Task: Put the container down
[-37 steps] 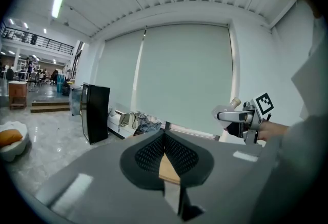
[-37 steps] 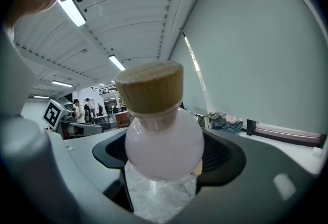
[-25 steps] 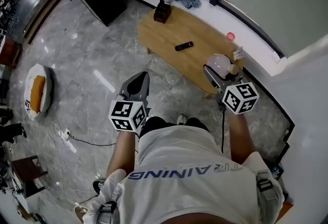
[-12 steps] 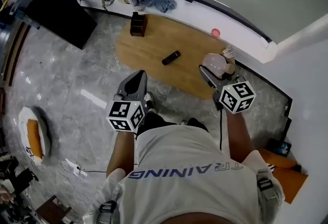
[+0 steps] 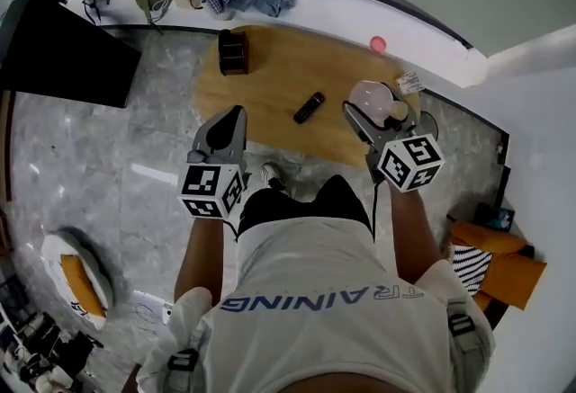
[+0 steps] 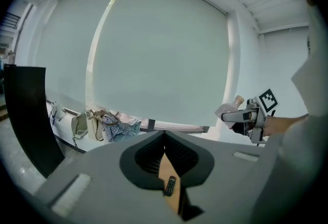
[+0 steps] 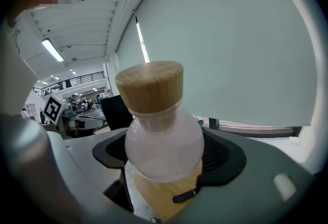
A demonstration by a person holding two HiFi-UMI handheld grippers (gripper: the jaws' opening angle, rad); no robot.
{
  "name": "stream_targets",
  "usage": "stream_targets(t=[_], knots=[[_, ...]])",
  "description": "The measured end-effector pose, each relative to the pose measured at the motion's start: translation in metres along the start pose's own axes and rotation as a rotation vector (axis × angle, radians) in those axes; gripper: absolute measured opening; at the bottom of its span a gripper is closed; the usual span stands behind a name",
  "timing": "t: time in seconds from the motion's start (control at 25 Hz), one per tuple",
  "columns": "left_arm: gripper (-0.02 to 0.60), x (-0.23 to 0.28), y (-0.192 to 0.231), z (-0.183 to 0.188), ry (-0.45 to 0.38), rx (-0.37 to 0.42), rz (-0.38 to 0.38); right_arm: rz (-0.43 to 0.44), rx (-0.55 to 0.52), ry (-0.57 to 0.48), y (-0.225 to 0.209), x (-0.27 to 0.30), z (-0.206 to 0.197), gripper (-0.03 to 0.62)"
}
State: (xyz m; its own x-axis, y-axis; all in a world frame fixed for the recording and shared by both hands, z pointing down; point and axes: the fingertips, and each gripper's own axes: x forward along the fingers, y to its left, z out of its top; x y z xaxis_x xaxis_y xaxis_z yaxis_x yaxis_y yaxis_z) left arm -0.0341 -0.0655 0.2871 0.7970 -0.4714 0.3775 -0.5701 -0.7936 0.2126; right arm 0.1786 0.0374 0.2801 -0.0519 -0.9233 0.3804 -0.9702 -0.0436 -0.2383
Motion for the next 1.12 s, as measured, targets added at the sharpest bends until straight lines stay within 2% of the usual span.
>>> stream_targets(t=[0.28, 0.48, 0.68, 0.88, 1.12], knots=[[-0.002, 0.051, 0.045, -0.030, 0.072, -0.028, 0.037, 0.012, -0.038, 0.107, -0.021, 0.090, -0.034, 0.410], [-0.002, 0.083, 0.058, -0.067, 0.095, -0.082, 0.133, 0.078, -0.061, 0.232, -0.044, 0.163, -0.096, 0.410], [-0.002, 0.110, 0.079, -0.111, 0.128, -0.149, 0.196, 0.122, -0.094, 0.313, -0.057, 0.240, -0.160, 0.410], [-0.002, 0.135, 0.089, -0.143, 0.165, -0.180, 0.218, 0.162, -0.134, 0.385, -0.064, 0.304, -0.221, 0.410], [-0.002, 0.149, 0.101, -0.181, 0.201, -0.227, 0.239, 0.170, -0.176, 0.450, -0.072, 0.370, -0.289, 0.410]])
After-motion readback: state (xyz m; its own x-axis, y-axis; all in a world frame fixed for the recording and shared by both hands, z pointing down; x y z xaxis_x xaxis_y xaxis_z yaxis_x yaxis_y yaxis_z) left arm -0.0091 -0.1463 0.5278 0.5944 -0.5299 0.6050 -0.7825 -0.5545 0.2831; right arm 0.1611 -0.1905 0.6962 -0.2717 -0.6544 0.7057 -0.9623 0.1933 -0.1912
